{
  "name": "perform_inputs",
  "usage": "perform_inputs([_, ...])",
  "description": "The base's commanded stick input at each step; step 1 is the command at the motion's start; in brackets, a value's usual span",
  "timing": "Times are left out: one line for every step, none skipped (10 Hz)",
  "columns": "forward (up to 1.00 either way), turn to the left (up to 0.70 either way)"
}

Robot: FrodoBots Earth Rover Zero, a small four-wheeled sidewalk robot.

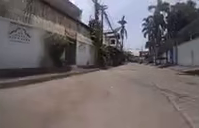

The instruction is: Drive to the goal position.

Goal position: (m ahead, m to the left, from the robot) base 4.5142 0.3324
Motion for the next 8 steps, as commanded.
perform_inputs([1.00,-0.39])
perform_inputs([1.00,-0.39])
perform_inputs([1.00,-0.39])
perform_inputs([1.00,-0.39])
perform_inputs([1.00,-0.37])
perform_inputs([1.00,-0.37])
perform_inputs([1.00,-0.32])
perform_inputs([1.00,-0.16])
